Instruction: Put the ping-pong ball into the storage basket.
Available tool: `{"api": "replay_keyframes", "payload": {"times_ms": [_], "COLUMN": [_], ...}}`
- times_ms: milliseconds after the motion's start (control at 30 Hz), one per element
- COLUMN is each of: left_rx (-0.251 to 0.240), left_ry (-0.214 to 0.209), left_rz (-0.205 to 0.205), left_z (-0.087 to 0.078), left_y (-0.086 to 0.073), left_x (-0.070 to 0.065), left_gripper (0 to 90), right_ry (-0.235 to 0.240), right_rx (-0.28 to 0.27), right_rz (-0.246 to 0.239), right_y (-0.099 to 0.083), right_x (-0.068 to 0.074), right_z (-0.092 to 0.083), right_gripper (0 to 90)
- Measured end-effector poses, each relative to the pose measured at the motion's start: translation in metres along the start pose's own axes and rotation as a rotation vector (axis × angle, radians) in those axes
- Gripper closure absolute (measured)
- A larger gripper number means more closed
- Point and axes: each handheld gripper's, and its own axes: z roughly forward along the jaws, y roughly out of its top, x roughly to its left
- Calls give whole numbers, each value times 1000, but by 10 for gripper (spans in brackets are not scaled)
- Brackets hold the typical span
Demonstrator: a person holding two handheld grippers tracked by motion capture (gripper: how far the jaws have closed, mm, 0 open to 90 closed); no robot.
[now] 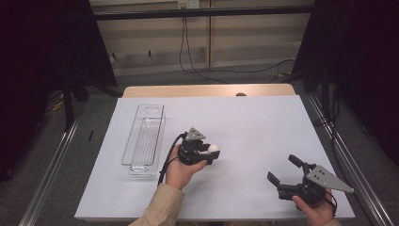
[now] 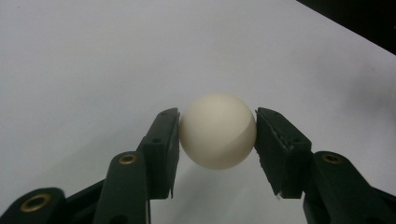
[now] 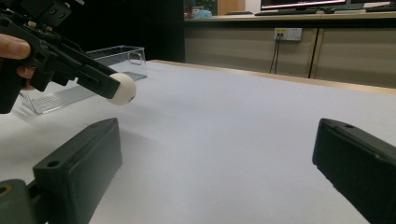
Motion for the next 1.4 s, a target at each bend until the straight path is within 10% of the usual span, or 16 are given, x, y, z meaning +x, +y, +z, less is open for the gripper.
{"api": "replay_keyframes", "payload": {"times_ms": [1400], "left_rx": [13], "left_ry": [39], "left_rz": [-28], "left_z": [-18], "left_y": [-3], "left_x": [15], "left_gripper": [509], "right_ry": [0], "right_rx": [-5], "right_rz": [-2], "right_y": [0], "right_x": [0], "right_z": [1], "right_gripper": [8]}}
